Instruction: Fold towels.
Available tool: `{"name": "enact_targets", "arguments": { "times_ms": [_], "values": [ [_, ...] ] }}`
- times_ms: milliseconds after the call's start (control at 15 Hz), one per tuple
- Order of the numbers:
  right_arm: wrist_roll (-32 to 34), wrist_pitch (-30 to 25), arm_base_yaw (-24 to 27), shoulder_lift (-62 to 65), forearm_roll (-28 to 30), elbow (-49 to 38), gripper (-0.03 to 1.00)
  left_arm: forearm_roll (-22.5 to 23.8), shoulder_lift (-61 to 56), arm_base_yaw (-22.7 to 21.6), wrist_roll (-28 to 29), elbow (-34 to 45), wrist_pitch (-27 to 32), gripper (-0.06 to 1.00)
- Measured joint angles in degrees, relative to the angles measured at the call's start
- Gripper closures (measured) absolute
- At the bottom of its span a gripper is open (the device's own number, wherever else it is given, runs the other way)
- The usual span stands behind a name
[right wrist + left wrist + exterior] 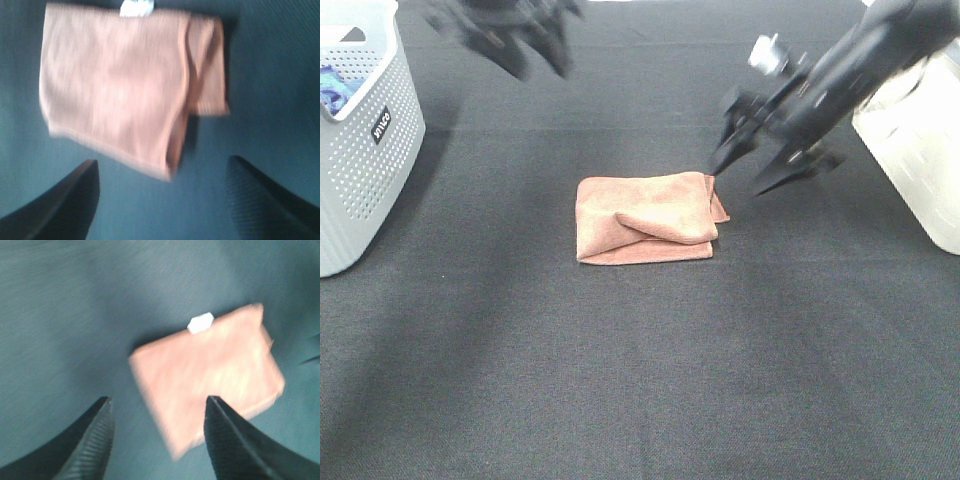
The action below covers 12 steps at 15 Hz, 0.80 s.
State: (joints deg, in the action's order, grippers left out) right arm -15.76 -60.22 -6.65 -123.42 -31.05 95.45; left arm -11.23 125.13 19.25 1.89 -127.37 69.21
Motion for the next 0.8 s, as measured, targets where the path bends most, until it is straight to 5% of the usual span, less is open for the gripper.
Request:
{"name": "enact_targets", "arguments": {
  "times_ms": [467, 800],
  "values": [
    [9.11, -8.77, 0.00, 18.16, 11.52, -0.23, 0.30, 3.84, -15.53, 0.34, 0.69, 0.80, 0.34, 0.42],
    [9.11, -9.00, 0.00, 33.98, 16.39, -9.68, 0.30, 9.00, -33.29, 0.34, 2.69, 21.43, 0.34, 0.42]
  ]
}}
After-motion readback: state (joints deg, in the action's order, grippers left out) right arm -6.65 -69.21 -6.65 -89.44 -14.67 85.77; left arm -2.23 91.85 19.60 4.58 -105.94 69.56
